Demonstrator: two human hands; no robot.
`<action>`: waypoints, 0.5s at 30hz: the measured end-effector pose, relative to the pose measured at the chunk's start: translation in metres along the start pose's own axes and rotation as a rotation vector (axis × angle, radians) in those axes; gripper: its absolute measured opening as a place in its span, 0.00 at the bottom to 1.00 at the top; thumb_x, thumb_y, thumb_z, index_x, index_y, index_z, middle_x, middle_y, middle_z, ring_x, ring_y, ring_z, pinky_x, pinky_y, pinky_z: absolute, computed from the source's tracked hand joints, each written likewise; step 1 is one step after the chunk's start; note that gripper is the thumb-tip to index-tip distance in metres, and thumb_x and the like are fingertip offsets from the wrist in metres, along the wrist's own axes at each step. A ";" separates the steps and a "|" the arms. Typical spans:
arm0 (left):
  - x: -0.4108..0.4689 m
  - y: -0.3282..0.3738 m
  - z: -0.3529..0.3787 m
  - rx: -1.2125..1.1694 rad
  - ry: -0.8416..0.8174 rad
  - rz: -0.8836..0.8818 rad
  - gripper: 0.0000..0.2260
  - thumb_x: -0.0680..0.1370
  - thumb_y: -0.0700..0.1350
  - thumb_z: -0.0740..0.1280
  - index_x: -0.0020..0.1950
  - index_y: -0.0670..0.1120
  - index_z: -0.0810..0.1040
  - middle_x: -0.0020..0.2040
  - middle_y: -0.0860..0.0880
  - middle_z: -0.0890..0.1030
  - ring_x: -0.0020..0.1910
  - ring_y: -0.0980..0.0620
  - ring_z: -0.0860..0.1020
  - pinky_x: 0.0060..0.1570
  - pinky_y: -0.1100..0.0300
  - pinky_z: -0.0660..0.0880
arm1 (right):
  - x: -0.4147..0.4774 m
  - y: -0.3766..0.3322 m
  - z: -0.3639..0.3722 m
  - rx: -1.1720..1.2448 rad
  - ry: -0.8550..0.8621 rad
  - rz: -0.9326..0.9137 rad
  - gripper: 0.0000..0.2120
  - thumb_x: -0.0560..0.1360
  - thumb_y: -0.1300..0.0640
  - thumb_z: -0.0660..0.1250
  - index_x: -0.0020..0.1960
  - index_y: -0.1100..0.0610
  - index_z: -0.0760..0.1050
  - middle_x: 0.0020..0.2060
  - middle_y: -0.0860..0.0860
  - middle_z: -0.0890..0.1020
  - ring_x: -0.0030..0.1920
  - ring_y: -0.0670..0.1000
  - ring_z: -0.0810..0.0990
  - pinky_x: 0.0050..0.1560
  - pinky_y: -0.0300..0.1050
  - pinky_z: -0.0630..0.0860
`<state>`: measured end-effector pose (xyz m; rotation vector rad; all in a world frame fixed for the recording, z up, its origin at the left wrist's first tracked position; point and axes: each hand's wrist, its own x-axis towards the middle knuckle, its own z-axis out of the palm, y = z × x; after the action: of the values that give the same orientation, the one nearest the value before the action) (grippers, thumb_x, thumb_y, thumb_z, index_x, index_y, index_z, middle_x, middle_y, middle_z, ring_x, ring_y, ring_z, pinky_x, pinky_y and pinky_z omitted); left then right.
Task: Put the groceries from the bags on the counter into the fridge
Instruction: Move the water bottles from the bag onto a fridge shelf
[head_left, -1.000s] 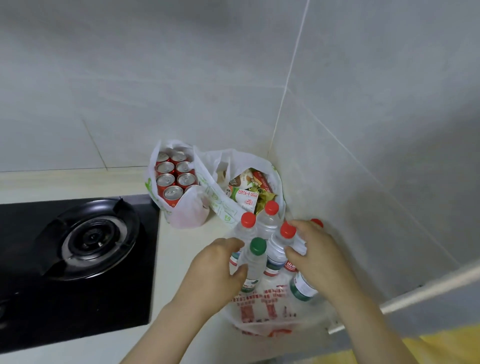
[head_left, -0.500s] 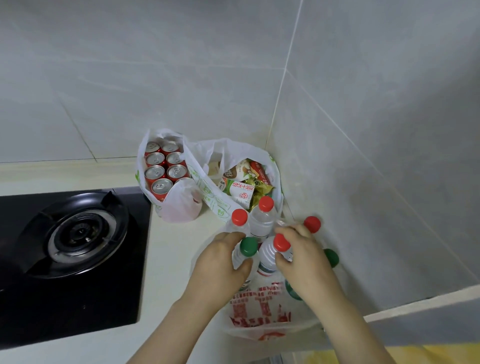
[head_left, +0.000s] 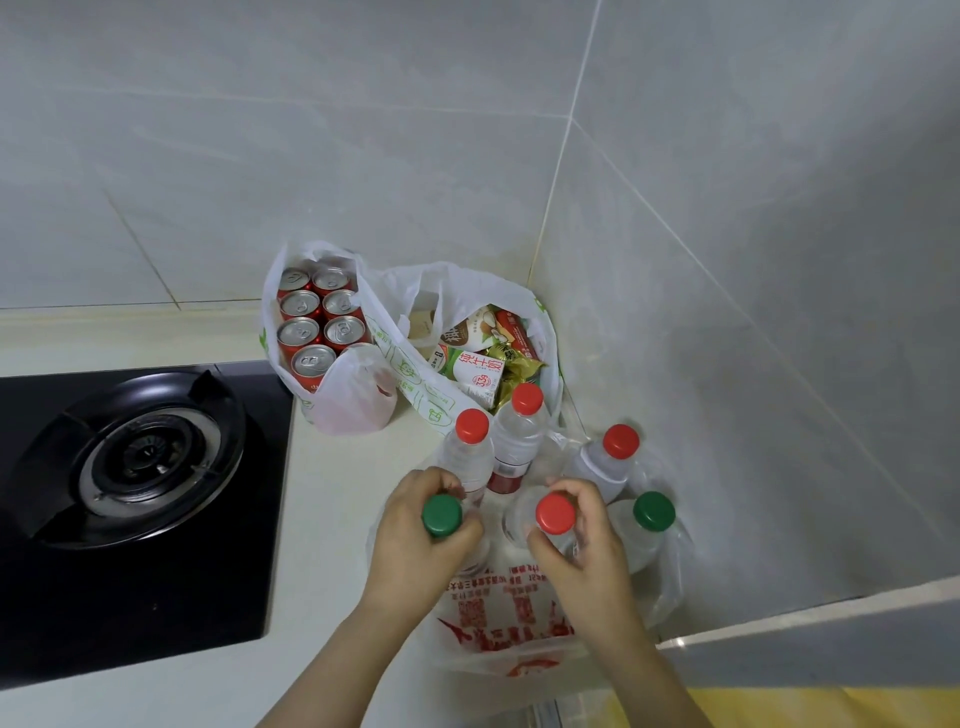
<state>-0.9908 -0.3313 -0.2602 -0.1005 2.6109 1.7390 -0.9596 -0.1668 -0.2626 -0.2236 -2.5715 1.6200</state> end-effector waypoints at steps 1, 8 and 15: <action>-0.001 -0.002 0.000 -0.024 0.017 -0.010 0.07 0.66 0.46 0.69 0.41 0.55 0.75 0.43 0.56 0.78 0.44 0.58 0.77 0.43 0.63 0.73 | -0.001 0.003 0.003 0.051 0.016 0.029 0.19 0.71 0.63 0.73 0.55 0.45 0.70 0.49 0.37 0.79 0.54 0.40 0.77 0.52 0.31 0.72; -0.002 -0.007 -0.002 -0.124 0.063 -0.050 0.07 0.69 0.38 0.73 0.40 0.50 0.81 0.43 0.54 0.79 0.46 0.59 0.77 0.47 0.64 0.74 | 0.007 0.009 0.021 0.178 0.210 0.033 0.12 0.70 0.61 0.74 0.48 0.51 0.73 0.43 0.43 0.80 0.48 0.43 0.78 0.50 0.30 0.72; -0.006 -0.010 -0.001 -0.217 0.106 -0.148 0.08 0.72 0.33 0.69 0.43 0.46 0.81 0.41 0.54 0.84 0.42 0.61 0.79 0.41 0.72 0.74 | 0.015 0.009 0.023 0.170 0.229 -0.065 0.11 0.69 0.71 0.69 0.41 0.56 0.78 0.38 0.46 0.82 0.42 0.46 0.81 0.47 0.31 0.75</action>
<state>-0.9845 -0.3354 -0.2687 -0.3866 2.3991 2.0072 -0.9776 -0.1812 -0.2806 -0.2898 -2.2384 1.6706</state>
